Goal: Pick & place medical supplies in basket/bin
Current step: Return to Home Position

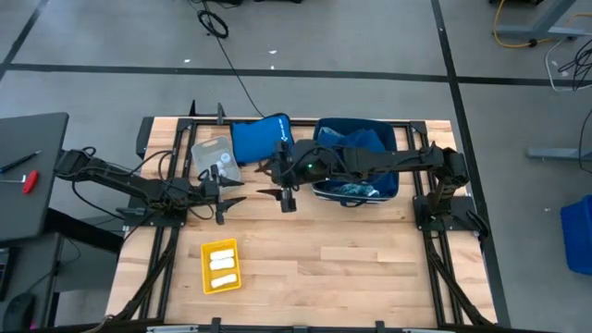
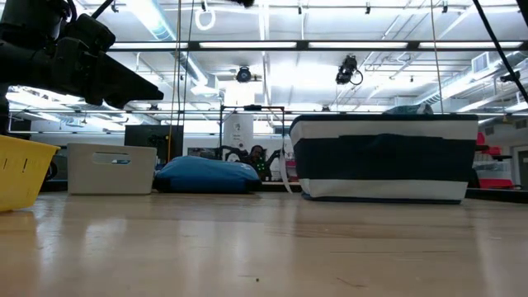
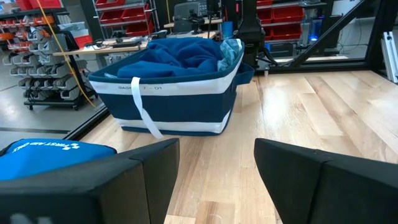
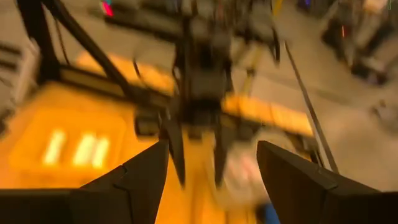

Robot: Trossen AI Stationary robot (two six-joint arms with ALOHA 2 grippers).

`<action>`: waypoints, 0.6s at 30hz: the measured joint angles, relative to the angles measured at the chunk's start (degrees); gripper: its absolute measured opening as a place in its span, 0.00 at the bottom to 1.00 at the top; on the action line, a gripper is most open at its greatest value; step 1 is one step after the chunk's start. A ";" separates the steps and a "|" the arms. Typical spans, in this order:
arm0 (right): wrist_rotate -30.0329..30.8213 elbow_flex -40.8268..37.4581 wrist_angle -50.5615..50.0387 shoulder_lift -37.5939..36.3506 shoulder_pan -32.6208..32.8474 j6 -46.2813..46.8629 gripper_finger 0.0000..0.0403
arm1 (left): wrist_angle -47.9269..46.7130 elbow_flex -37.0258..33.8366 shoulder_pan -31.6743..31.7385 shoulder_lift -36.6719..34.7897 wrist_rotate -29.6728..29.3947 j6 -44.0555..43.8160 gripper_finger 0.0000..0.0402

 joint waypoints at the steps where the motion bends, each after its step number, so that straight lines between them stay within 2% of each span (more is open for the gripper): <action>1: -1.33 0.00 2.14 0.00 -0.02 0.00 0.64 | 0.00 0.00 0.00 0.00 0.02 0.00 0.53; 10: -8.83 -0.30 17.34 -0.05 0.87 -1.52 0.64 | -0.68 0.00 -0.02 -0.02 0.00 0.00 0.53; 14: -10.98 -5.43 31.89 -0.16 2.76 -1.46 0.64 | -0.90 0.00 -0.02 0.00 0.00 -0.02 0.53; 18: -11.00 -13.91 52.92 -0.11 4.59 -1.68 0.63 | -0.92 0.00 -0.02 0.00 0.00 -0.02 0.53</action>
